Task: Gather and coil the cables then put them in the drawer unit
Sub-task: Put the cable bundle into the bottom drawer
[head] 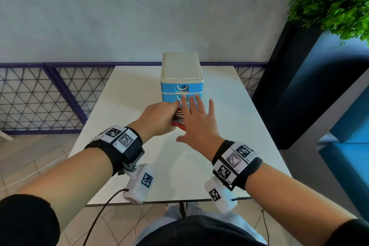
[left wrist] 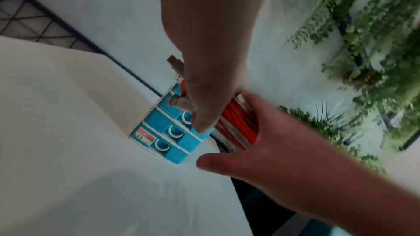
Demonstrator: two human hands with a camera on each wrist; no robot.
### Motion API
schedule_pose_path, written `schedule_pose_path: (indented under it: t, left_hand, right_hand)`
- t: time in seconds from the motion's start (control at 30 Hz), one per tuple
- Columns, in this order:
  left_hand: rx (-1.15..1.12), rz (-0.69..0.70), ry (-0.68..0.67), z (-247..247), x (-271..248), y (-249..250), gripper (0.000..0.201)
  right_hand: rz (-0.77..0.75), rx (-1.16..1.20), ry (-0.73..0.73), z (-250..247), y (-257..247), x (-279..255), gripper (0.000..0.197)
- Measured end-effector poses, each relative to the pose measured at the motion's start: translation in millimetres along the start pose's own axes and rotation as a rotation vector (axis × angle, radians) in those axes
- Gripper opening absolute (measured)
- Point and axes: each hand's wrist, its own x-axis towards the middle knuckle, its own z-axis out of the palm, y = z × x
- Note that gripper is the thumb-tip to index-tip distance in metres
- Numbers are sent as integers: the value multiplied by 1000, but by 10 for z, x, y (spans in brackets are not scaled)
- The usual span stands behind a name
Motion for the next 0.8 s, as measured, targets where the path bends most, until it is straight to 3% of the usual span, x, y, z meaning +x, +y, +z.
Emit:
schedule_pose_path:
  t: [0.07, 0.17, 0.23, 0.53, 0.63, 0.73, 0.8]
  left_hand:
    - [-145, -33, -98, -3, -42, 23, 31]
    - [-287, -80, -166, 30, -89, 36, 31]
    - [-329, -92, -189, 78, -98, 20, 31]
    - [-334, -88, -294, 72, 168, -44, 36]
    - [-471, -101, -177, 22, 364, -150, 48]
    - [-493, -111, 4, -24, 615, -335, 37]
    - [-413, -122, 48, -73, 745, -466, 34]
  right_hand:
    - [6, 73, 34, 97, 105, 52, 89]
    - [-45, 266, 8, 165, 171, 110, 49]
    - [-77, 264, -35, 188, 174, 124, 35]
    - [-146, 132, -104, 251, 360, 424, 27]
    - [-119, 89, -137, 227, 457, 596, 29]
    - [-106, 76, -160, 219, 522, 773, 33]
    - [-108, 79, -169, 202, 541, 880, 39]
